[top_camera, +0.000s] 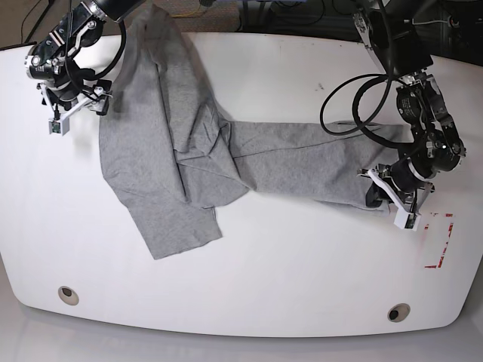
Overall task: Layout the t-shirt on the table in an organized manner, then fold the t-shirt properly
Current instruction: 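Drag the pinched fabric with the right gripper away from the left gripper, then lift the shirt high with both grippers and shake it out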
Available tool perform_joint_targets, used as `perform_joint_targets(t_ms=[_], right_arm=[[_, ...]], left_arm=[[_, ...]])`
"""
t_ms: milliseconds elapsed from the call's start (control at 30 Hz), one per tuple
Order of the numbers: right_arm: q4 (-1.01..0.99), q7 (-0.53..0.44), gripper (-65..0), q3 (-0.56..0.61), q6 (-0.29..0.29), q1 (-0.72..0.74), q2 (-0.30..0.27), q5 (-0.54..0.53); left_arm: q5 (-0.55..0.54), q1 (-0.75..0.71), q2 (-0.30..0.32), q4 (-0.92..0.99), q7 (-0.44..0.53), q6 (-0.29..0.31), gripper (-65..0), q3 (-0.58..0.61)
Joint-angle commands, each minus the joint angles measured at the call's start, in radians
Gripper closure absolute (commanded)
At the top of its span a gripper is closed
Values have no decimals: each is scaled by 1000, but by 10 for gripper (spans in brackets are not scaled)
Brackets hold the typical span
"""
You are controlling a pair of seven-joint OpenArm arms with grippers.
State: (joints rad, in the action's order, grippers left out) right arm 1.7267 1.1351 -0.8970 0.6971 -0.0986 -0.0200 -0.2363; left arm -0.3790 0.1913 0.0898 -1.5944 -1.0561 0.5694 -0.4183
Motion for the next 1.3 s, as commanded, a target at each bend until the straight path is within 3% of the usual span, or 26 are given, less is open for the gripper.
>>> perform_joint_targets(t_ms=[0, 333, 833, 933, 1200, 1267], right_arm=[[2, -8, -482, -3, 1, 6, -14, -22], [-3, -8, -482, 83, 1, -8, -1, -34], [-64, -13, -474, 134, 1, -11, 61, -34], [-64, -13, -401, 143, 1, -13, 62, -34], [-61, -10, -11, 151, 1, -6, 61, -34], [-57, -10, 0, 164, 1, -6, 56, -34]], left_arm=[[-13, 21, 12, -21, 17, 1, -10, -3], [-15, 15, 54, -21, 15, 1, -10, -6], [-15, 15, 60, -21, 15, 1, -10, -7], [-15, 15, 60, -21, 15, 1, -10, -7], [-15, 15, 60, -21, 15, 1, -10, -7], [-15, 18, 60, -21, 15, 1, -10, -7]])
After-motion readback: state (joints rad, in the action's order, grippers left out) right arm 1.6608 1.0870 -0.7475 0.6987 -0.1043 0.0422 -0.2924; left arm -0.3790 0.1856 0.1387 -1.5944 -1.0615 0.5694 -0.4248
